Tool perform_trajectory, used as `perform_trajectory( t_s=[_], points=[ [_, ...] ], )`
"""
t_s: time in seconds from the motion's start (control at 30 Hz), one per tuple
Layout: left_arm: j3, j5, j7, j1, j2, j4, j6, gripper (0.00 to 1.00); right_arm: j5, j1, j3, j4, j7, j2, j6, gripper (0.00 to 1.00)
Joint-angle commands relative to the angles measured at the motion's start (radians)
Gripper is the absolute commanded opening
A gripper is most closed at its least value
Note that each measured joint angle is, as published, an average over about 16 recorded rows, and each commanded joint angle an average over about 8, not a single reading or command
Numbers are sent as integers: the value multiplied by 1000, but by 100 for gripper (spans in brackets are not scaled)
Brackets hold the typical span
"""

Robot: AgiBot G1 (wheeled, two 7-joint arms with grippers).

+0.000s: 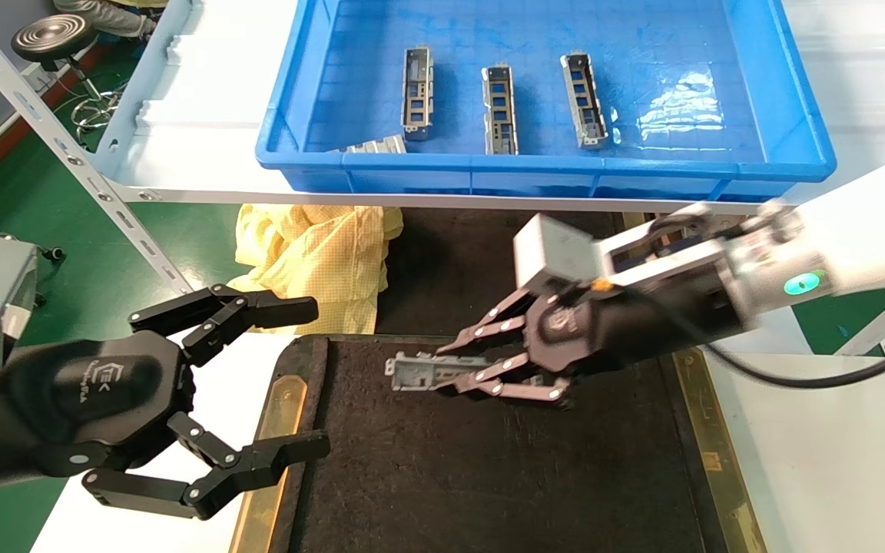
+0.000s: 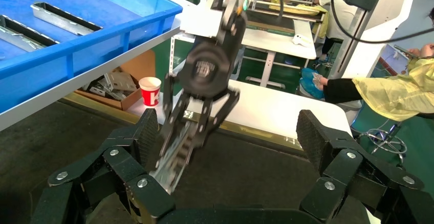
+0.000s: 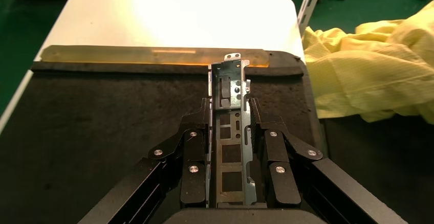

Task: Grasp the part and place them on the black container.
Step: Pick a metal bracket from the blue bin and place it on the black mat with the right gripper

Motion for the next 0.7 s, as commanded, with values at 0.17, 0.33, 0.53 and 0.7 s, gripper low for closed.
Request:
perform_trajectory(
  t_s=[0.17, 0.33, 0.53, 0.7],
  points=[
    [0, 0, 0, 0, 0, 0, 0, 100, -18, -44, -16, -136, -123, -106, 40, 0],
    [0, 0, 0, 0, 0, 0, 0, 100, -34, -74, -23, -224, -205, -182, 94, 0],
    [0, 0, 0, 0, 0, 0, 0, 100, -36, -114, -29, -256, -255, -231, 159, 0],
    [0, 0, 0, 0, 0, 0, 0, 100, -24, -153, -37, -210, -250, -240, 228, 0]
  ],
)
